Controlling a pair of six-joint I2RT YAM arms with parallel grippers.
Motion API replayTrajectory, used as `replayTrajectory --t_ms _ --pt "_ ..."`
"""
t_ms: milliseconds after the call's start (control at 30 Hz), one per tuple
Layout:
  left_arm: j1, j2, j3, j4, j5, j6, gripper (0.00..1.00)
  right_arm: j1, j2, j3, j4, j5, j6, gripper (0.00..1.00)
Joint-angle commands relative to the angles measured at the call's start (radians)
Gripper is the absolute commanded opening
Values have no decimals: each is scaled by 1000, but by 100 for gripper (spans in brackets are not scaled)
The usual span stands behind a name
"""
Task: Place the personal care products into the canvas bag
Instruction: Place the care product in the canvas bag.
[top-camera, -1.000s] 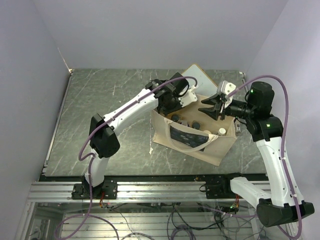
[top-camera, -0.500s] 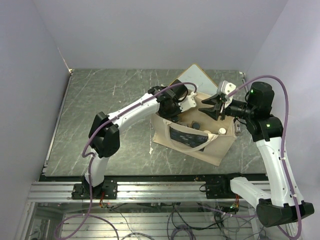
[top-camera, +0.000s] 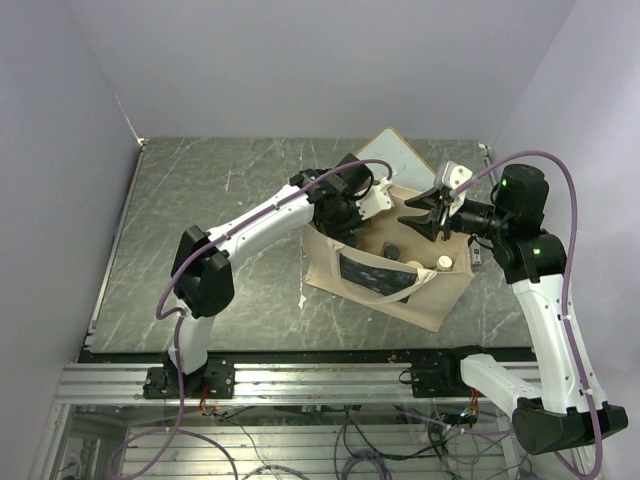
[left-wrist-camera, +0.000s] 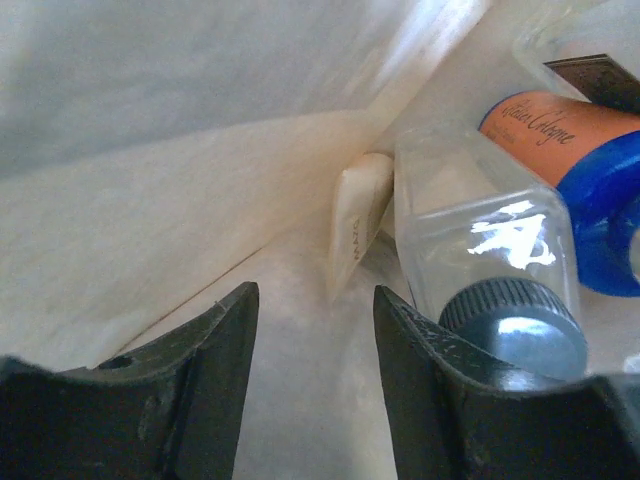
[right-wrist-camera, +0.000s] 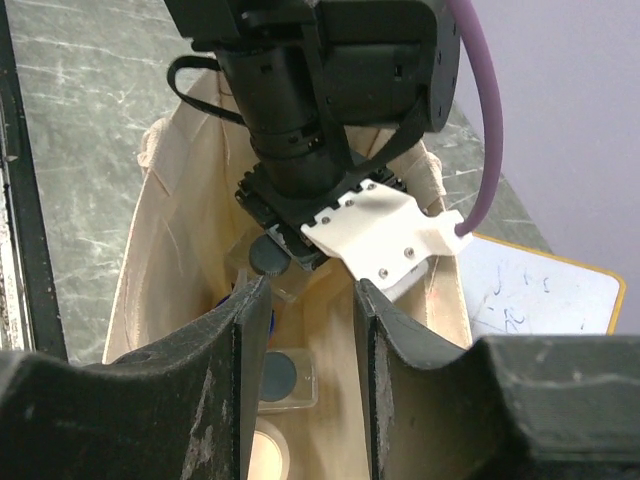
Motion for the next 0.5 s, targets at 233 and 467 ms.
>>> replayTrajectory --t_ms 233,467 --pt "0 -108 88 -64 63 -21 78 -17 -23 31 -38 29 -19 39" --pt "0 -182 100 -55 54 -16 84 -18 -21 72 -76 72 0 40"
